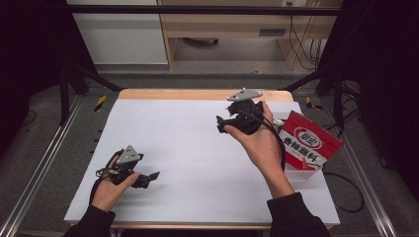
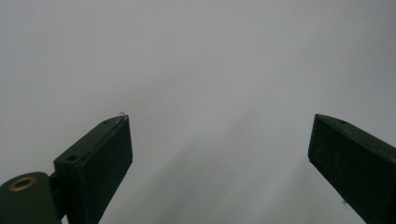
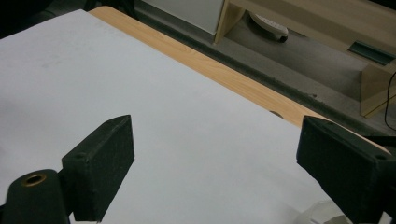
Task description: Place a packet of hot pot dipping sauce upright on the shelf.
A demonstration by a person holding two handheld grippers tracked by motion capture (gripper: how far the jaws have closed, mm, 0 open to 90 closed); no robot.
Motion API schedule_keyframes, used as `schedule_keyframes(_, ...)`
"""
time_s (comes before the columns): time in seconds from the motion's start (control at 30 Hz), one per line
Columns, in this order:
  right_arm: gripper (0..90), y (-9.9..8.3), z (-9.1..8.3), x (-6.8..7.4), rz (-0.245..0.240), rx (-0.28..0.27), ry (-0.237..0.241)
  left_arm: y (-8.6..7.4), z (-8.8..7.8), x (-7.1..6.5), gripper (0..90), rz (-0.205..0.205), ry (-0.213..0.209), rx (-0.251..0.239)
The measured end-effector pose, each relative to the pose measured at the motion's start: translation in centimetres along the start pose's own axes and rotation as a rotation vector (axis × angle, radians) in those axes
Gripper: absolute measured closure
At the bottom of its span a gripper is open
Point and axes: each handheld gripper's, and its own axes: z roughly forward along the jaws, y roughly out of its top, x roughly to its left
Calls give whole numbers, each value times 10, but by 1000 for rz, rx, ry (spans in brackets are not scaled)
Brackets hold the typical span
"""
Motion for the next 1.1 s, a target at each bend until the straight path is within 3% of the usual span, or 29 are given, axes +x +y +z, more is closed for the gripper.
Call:
schedule_keyframes(0.5, 118, -38, 25, 12, 45, 12, 29, 0, 0, 0, 64, 2, 2, -3)
schedule_keyframes(0.77, 106, -63, 34, 18, 33, 33, 21, 0, 0, -1, 60, 7, 9, 0)
schedule_keyframes(1.1, 88, -99, 48, 24, 38, 81, 55, -1, 1, 1, 58, 0, 19, 1)
